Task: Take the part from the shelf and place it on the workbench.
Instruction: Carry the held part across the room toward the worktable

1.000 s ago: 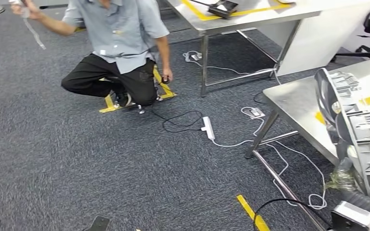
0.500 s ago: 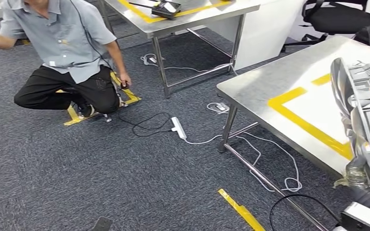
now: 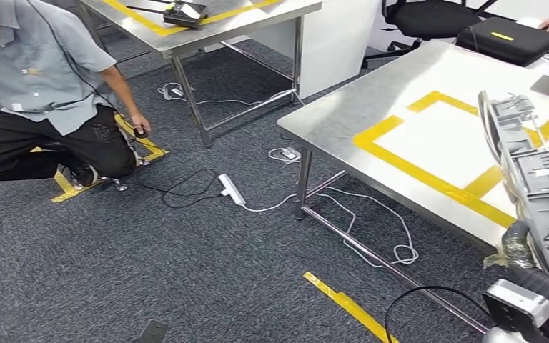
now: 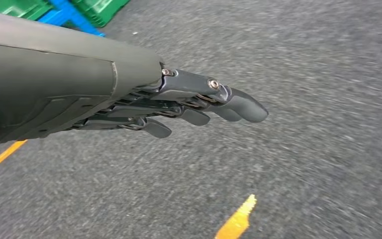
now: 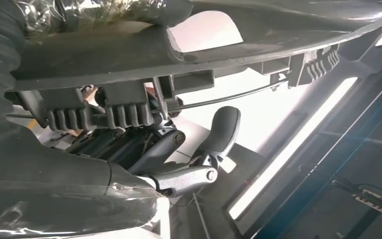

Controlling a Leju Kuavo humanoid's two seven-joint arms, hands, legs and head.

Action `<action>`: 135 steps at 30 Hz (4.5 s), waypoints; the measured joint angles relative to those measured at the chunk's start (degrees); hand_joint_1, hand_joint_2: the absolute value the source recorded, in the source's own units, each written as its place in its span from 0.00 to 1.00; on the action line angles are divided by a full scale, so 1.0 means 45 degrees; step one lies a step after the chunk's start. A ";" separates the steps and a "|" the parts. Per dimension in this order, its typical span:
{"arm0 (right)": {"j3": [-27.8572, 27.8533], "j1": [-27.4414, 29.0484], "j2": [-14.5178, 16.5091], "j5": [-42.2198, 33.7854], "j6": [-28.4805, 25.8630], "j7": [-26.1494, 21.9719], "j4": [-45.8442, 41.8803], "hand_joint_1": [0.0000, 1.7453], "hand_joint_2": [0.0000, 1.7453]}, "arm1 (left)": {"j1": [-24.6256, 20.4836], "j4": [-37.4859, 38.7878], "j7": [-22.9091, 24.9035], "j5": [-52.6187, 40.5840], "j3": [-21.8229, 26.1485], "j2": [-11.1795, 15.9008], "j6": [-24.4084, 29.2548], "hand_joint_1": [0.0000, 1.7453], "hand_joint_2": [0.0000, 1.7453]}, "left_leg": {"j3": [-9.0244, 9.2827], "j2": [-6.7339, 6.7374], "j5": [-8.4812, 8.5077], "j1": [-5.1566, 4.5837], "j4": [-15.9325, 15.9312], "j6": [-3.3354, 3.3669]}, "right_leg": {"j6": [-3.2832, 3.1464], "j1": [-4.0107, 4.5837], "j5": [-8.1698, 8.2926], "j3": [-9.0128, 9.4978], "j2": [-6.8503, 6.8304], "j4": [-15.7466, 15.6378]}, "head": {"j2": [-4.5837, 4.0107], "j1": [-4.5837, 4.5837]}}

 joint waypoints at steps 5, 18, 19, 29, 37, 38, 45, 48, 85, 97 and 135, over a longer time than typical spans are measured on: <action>0.0342 -0.0228 -0.0029 0.0863 0.0000 0.0291 0.0256 1.00 1.00 | -0.0150 0.0002 0.0006 -0.0058 -0.0041 -0.0051 -0.0009 0.00 1.00 | 0.0042 0.0198 -0.0289 0.0008 0.0252 -0.0300 | -0.0460 0.0018 0.0278 0.0477 0.0207 -0.0908 | 0.0000 -0.0075; 0.0633 -0.0452 -0.0034 0.0946 0.0000 0.0402 0.0616 1.00 1.00 | -0.0079 0.0002 0.0006 -0.0063 -0.0050 -0.0001 -0.0008 0.00 1.00 | -0.0427 -0.1986 0.0109 0.0070 0.0390 0.0095 | -0.0477 0.0009 0.0428 0.0324 0.2259 -0.0907 | 0.0000 -0.0175; 0.0635 -0.0446 -0.0035 0.0946 -0.0001 0.0404 0.0620 1.00 1.00 | -0.0099 0.0001 0.0006 -0.0063 -0.0057 -0.0023 -0.0008 0.00 1.00 | -0.0390 -0.1833 0.0115 0.0103 0.0287 0.0092 | -0.0399 -0.0013 0.0446 0.0250 0.2363 -0.0918 | 0.0000 -0.0198; 0.1170 -0.1077 -0.0507 0.1148 0.0175 0.0973 0.0756 1.00 1.00 | -0.0255 0.0000 -0.0731 -0.0062 -0.0190 -0.0120 -0.1141 0.00 1.00 | -0.0250 -0.0111 0.0162 0.0117 0.0047 0.0090 | 0.0011 0.0016 -0.0159 -0.0431 0.0330 0.0738 | 0.0000 -0.0005; 0.1555 -0.1371 -0.0673 0.1192 0.0165 0.1107 0.0811 1.00 1.00 | -0.0391 -0.0001 -0.0747 -0.0068 -0.0333 -0.0113 -0.1155 0.00 1.00 | -0.0404 -0.0110 -0.0499 0.0058 0.0820 -0.0308 | -0.0499 0.0041 0.0339 0.0549 0.0399 -0.1041 | 0.0000 -0.0049; 0.1601 -0.1413 -0.0676 0.1193 0.0165 0.1109 0.0824 1.00 1.00 | -0.0393 -0.0001 -0.0747 -0.0068 -0.0341 -0.0113 -0.1155 0.00 1.00 | -0.0702 -0.0441 -0.0905 0.0090 0.1499 -0.0360 | -0.0553 0.0026 0.0357 0.0544 0.0527 -0.1045 | 0.0000 -0.0069; 0.1782 -0.1485 -0.0704 0.1195 0.0165 0.1110 0.0900 1.00 1.00 | -0.0296 0.0000 -0.0747 -0.0068 -0.0345 -0.0095 -0.1155 0.00 1.00 | -0.0982 -0.1436 -0.0190 0.0138 0.1727 -0.0120 | -0.0599 0.0033 0.0399 0.0528 0.1722 -0.1005 | 0.0000 -0.0083; 0.1807 -0.1520 -0.0708 0.1193 0.0165 0.1112 0.0903 1.00 1.00 | -0.0305 0.0002 -0.0747 -0.0068 -0.0348 -0.0055 -0.1158 0.00 1.00 | -0.0463 -0.2165 0.0132 0.0172 0.0440 -0.0004 | -0.0395 -0.0044 0.0471 0.0355 0.2170 -0.0976 | 0.0000 -0.0106; 0.5019 -0.2432 -0.1070 0.0544 0.1922 0.1860 0.1921 1.00 1.00 | -0.0435 -0.0001 -0.0797 -0.0219 -0.0573 -0.0038 -0.1598 0.00 1.00 | -0.0406 -0.0976 0.0320 0.0151 0.0066 0.0161 | -0.0123 0.0092 -0.0362 -0.0444 0.0820 0.0456 | 0.0000 0.0050; 0.5856 -0.2814 -0.1138 0.0993 0.2002 0.1731 0.2431 1.00 1.00 | -0.0446 -0.0001 -0.0708 -0.0262 -0.0670 -0.0045 -0.1602 0.00 1.00 | -0.0457 -0.0844 0.0242 0.0073 0.0204 -0.0215 | -0.0429 0.0130 0.0366 0.0605 0.0571 -0.1093 | 0.0000 0.0029; 0.6686 -0.4668 -0.0731 -0.0439 0.1802 0.1977 0.2611 1.00 1.00 | -0.0596 0.0000 -0.0492 -0.0466 -0.1086 -0.0047 -0.1637 0.00 1.00 | -0.2393 -0.1080 -0.0960 0.0192 0.3752 -0.0502 | -0.0682 0.0057 0.0286 0.0673 0.0419 -0.1072 | 0.0000 -0.0185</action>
